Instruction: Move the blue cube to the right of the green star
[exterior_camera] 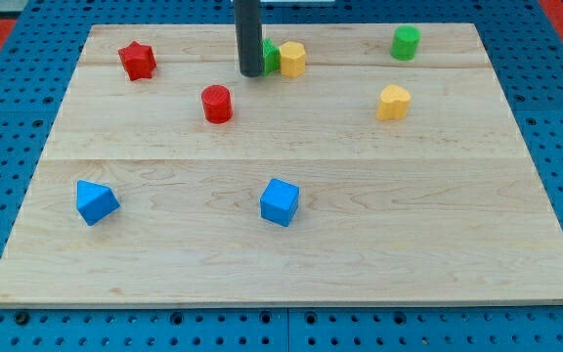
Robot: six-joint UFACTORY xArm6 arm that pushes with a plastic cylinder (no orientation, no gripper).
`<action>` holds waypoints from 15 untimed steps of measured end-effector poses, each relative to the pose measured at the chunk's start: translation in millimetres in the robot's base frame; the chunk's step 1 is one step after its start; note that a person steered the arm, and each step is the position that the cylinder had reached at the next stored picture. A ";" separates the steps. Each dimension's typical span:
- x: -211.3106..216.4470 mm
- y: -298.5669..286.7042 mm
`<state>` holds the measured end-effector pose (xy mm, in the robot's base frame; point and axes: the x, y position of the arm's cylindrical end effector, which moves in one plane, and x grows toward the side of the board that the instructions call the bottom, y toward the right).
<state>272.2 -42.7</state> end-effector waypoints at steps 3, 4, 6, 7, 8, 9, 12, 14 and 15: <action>12.3 -53.0; 24.1 -6.4; 13.5 72.0; -19.8 87.3; -55.8 105.9; -79.4 71.9; 36.6 65.0; 155.8 58.3; 169.9 35.4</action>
<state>442.2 -7.3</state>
